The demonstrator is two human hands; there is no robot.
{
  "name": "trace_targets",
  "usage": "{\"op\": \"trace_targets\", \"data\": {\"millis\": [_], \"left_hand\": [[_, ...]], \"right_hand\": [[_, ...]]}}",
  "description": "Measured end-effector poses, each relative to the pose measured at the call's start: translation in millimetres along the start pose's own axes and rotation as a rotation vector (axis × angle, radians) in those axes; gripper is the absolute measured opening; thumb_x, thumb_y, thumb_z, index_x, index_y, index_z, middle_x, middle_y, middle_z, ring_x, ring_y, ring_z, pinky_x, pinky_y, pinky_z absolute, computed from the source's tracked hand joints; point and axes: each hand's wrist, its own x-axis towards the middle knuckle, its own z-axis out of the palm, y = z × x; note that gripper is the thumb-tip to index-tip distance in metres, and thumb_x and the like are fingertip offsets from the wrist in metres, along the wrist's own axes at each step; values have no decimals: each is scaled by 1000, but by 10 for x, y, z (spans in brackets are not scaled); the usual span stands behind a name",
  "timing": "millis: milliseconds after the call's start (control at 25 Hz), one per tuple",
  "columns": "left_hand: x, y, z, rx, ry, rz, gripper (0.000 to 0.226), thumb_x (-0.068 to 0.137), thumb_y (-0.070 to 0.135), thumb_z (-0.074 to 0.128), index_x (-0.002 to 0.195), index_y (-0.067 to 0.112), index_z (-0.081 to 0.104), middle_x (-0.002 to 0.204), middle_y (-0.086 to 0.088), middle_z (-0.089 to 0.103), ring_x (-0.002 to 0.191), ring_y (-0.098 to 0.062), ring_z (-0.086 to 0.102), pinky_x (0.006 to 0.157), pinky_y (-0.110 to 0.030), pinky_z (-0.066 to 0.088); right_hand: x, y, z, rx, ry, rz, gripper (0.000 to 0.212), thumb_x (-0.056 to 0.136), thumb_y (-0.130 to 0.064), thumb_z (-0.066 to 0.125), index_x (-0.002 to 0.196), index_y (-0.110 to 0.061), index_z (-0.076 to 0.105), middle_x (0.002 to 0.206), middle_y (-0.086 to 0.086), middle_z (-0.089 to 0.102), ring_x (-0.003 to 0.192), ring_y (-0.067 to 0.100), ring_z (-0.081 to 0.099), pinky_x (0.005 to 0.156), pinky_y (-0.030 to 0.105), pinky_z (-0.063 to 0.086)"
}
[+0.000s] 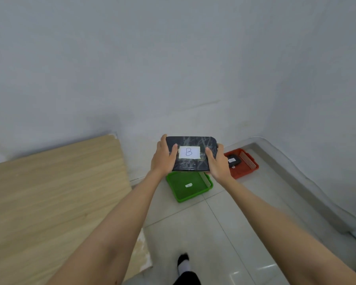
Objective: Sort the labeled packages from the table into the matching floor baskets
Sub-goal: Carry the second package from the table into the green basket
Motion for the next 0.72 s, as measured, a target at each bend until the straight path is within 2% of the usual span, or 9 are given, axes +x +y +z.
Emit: {"op": "trace_targets", "data": {"millis": [160, 280, 440, 600, 720], "left_hand": [[616, 11, 455, -12, -24, -41, 59, 96, 39, 38, 147, 16, 18, 150, -11, 34, 128, -28, 47, 104, -40, 37], [1216, 88, 715, -26, -45, -70, 60, 96, 40, 39, 147, 16, 18, 148, -12, 35, 124, -28, 49, 103, -41, 38], [1855, 113, 978, -54, -58, -150, 63, 96, 40, 40, 148, 15, 15, 147, -14, 36, 126, -30, 47, 104, -42, 38], [2252, -28, 1286, -124, -110, -283, 69, 94, 36, 45, 149, 11, 10, 148, -15, 35, 130, -28, 43, 109, -40, 35], [2413, -211, 1575, -167, -134, -389, 73, 92, 31, 52, 149, 8, 11, 146, -15, 41, 133, -30, 42, 112, -45, 35]], "right_hand": [[669, 229, -76, -47, -14, 61, 46, 96, -41, 43, 124, -6, 37, 99, 4, 56, 93, 28, 60, 87, 51, 52], [1293, 295, -143, -94, -36, 79, 46, 96, -41, 42, 124, -5, 36, 98, 8, 57, 97, 36, 62, 87, 55, 51], [2065, 386, -163, -133, -107, 98, 45, 96, -41, 41, 122, -5, 35, 94, 7, 57, 89, 35, 63, 83, 55, 53], [2614, 665, -93, -131, -166, 149, 42, 97, -41, 41, 118, -5, 36, 88, 6, 57, 85, 34, 63, 75, 48, 54], [2914, 963, -48, -151, -267, 183, 40, 97, -39, 40, 119, -6, 35, 95, 10, 61, 83, 29, 61, 75, 44, 54]]}}
